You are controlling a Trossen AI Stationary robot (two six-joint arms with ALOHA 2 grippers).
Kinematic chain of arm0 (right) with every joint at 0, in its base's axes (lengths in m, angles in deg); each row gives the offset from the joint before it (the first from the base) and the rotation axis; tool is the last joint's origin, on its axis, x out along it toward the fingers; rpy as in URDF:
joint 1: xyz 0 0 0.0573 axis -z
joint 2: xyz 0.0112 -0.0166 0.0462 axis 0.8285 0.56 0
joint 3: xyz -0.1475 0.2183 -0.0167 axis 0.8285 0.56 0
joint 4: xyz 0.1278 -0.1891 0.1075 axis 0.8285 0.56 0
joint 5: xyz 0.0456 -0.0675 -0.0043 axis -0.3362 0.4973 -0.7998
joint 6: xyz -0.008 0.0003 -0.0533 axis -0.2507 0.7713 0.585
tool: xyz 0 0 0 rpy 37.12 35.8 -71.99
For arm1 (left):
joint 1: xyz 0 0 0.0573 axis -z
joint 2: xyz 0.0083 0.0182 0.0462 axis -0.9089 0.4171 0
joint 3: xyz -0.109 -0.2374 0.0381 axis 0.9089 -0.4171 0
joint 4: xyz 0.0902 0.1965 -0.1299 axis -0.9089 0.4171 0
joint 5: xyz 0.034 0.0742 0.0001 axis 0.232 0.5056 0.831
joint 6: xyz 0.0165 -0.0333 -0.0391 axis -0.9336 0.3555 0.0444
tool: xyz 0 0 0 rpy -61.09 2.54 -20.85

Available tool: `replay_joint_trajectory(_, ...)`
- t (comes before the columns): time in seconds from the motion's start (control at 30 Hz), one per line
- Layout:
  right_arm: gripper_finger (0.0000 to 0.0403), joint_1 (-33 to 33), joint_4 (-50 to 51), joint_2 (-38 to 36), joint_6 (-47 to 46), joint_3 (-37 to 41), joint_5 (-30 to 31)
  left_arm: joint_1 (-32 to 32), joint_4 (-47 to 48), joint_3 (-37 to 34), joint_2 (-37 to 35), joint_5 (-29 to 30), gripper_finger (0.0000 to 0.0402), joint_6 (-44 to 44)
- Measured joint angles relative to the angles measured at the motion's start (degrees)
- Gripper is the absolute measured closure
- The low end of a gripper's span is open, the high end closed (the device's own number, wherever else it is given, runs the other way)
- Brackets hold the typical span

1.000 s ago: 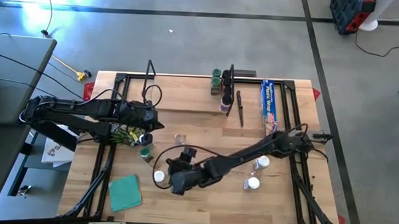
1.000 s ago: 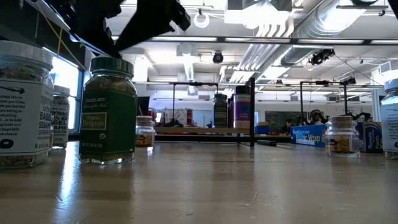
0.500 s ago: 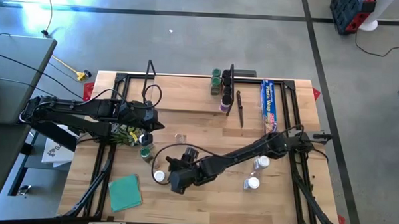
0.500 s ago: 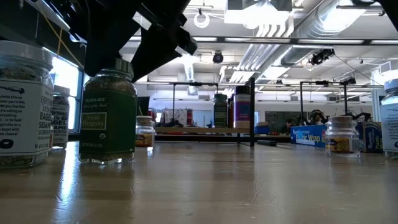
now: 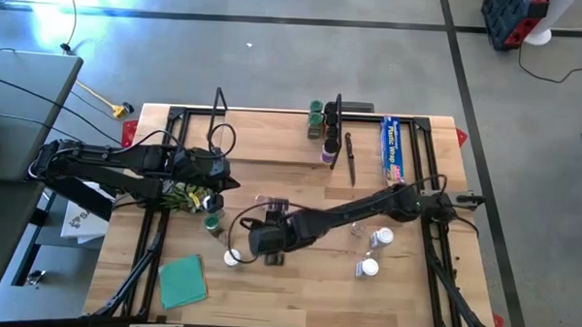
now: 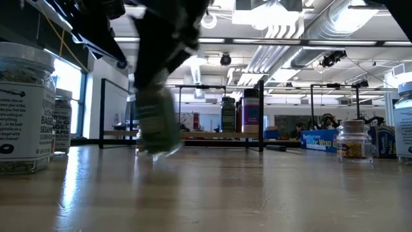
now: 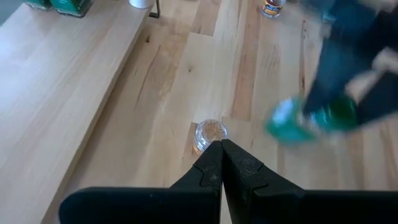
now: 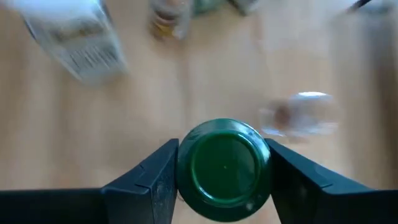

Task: Shelf spices
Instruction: Put the green seasoning bottle on the shelf aligned with the other green seasoning bottles

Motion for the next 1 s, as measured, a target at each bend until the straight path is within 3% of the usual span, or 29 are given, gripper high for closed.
replay_joint_trajectory(0.1, 0.0211, 1.96, 7.89, -6.33, 11.77, -0.42, 4.05, 0.33, 0.04, 0.0, 0.0, 0.58, 0.0401, -0.13)
replay_joint_trajectory(0.17, 0.0211, 5.12, 11.12, -11.7, 18.27, -0.26, 2.85, 0.43, 0.03, 0.0, 0.02, 1.3, 0.0401, -0.15)
replay_joint_trajectory(0.33, 0.0211, 19.03, 11.62, -21.71, 31.84, 6.66, -12.21, 0.67, -0.28, 0.0, 0.02, 5.55, 0.0401, -0.16)
replay_joint_trajectory(0.53, 0.0211, 36.21, 6.25, -24.34, 40.49, 18.48, -27.31, 0.65, -0.42, 0.0, 0.02, 7.62, 0.0401, -0.19)
replay_joint_trajectory(0.77, 0.0211, 41.09, -5.62, -24.24, 44.33, 25.86, -31.3, 0.65, -0.5, 0.0, 0.02, 8.06, 0.0401, -0.21)
replay_joint_trajectory(1.0, 0.0211, 41.51, -7.66, -24.14, 45.78, 29.01, -33.49, 0.6, -2.35, 0.0, 0.02, 8.21, 0.0401, -0.7)
